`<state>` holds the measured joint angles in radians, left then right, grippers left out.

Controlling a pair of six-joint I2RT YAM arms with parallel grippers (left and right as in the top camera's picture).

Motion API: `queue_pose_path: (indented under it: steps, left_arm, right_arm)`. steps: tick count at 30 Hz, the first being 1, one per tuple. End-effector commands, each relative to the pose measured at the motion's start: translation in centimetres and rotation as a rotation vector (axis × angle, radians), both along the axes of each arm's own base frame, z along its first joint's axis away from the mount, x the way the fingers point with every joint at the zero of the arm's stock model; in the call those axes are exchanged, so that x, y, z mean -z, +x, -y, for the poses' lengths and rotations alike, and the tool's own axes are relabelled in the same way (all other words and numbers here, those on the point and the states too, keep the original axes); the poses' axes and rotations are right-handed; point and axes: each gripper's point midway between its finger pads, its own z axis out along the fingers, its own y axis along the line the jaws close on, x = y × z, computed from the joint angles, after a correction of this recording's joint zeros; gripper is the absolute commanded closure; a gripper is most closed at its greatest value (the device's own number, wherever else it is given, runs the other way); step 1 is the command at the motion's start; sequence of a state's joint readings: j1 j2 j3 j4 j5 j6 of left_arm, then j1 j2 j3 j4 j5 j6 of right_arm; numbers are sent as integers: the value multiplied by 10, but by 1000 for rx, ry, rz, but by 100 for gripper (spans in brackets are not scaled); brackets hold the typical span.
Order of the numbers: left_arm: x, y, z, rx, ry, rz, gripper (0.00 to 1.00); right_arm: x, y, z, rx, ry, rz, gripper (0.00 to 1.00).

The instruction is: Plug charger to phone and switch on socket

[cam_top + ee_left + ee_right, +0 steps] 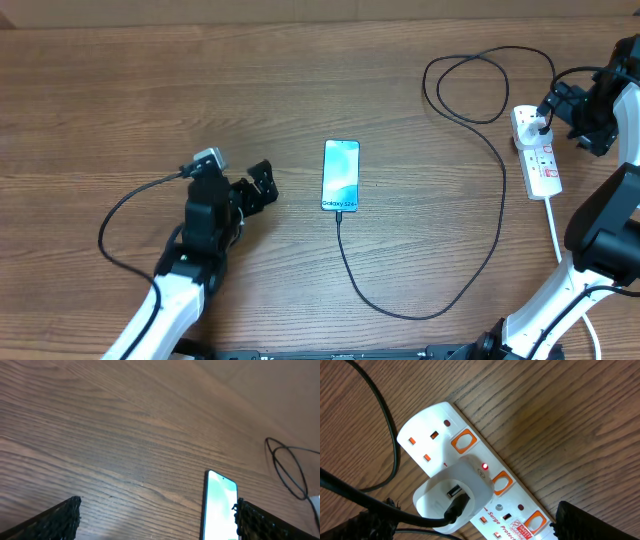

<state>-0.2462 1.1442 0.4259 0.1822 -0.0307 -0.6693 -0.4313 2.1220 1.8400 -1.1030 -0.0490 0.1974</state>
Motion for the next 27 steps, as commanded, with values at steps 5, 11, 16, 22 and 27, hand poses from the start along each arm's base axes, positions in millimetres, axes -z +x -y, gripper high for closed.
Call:
queue_pose_path:
  steps: [5,11,16,22,27]
  left_arm:
    - [22,-34,-16,-28,26,8,0]
    - [22,-35,-12,-7,8,14,0]
    - [21,-38,-12,2,14,24,0]
    - [17,-54,-18,-11,-14,162,1]
    - [8,-64,-24,-21,-3,255,0]
  right_arm:
    - [-4,3,1,-5,-2,14,0]
    - [-4,3,1,-5,-2,14,0]
    - [-4,3,1,-5,-2,14,0]
    - [-4,3,1,-5,-2,14,0]
    - [-4,3,1,-5,-2,14,0]
